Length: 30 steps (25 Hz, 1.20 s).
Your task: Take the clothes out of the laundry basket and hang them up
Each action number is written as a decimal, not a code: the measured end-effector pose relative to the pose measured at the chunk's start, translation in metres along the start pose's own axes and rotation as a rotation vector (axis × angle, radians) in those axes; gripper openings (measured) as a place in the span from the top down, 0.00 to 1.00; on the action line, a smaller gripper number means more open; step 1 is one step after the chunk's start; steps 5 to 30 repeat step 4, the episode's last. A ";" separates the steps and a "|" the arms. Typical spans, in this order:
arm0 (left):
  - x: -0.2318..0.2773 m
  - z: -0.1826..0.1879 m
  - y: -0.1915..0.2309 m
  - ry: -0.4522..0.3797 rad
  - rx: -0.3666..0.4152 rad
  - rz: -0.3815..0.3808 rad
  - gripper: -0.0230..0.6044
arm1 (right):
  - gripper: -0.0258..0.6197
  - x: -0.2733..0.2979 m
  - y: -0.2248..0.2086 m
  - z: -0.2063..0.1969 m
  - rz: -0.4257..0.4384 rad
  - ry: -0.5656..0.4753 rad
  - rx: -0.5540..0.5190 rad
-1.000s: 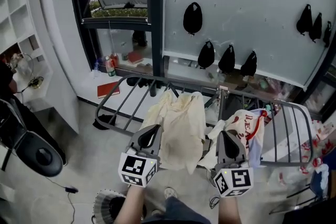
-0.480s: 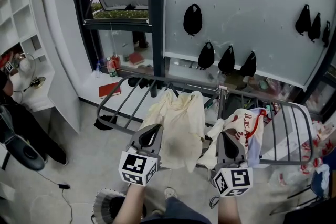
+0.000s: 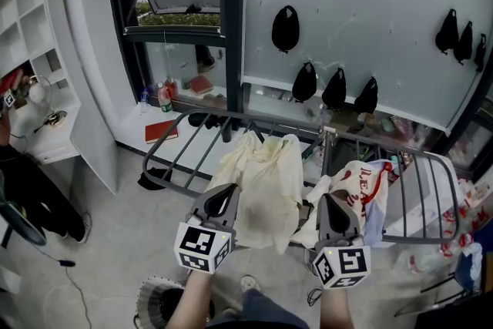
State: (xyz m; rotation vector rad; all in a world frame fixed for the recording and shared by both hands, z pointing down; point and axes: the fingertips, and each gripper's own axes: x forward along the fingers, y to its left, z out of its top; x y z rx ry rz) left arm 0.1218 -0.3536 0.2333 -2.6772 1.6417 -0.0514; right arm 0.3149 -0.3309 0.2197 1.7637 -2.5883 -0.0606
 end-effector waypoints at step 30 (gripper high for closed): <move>-0.001 -0.005 0.004 0.010 -0.010 0.005 0.93 | 0.96 0.002 0.003 -0.003 0.004 0.008 0.000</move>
